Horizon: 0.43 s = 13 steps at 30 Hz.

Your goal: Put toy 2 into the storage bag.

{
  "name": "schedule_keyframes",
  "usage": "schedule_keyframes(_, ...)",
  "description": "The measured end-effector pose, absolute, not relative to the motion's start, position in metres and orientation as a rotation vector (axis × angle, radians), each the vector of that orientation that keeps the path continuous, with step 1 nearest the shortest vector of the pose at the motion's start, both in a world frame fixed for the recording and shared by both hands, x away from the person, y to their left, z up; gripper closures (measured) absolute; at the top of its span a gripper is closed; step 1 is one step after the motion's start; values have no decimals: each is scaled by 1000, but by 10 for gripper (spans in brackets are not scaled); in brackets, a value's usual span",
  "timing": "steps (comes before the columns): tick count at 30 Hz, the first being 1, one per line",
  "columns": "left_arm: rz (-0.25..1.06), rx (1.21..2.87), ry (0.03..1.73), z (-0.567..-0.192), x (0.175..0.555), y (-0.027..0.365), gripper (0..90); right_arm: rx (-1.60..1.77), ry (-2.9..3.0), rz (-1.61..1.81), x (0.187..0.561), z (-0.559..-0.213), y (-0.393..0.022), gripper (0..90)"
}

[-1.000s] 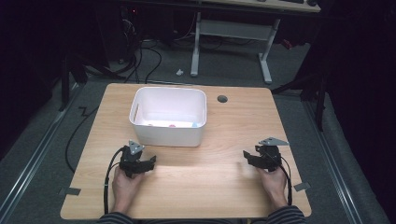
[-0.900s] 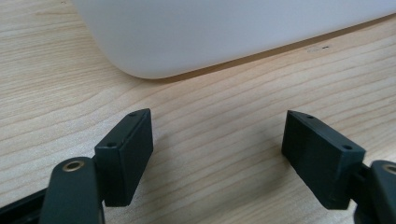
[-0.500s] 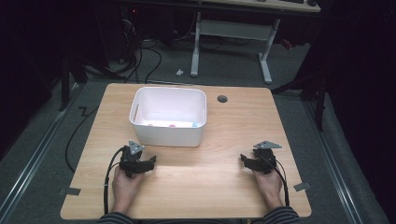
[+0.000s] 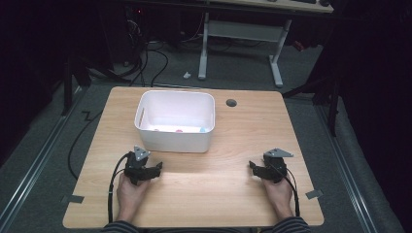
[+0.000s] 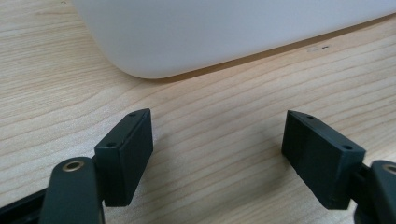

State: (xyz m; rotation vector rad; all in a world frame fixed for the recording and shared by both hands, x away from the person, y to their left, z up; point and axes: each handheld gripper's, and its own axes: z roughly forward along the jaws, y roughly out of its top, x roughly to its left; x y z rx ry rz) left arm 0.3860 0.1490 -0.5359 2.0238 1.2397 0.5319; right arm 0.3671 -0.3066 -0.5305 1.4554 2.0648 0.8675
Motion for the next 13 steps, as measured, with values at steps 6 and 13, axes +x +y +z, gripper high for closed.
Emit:
schedule_keyframes(6, 532, 2023, 1241, -536, 386, 149, 251, 1466, 2061, 859, 367, -531, -307, 275)
schedule_keyframes(13, 533, 2022, 1241, -536, 386, 149, 251, 1492, 2045, 841, 367, -531, -306, 217)
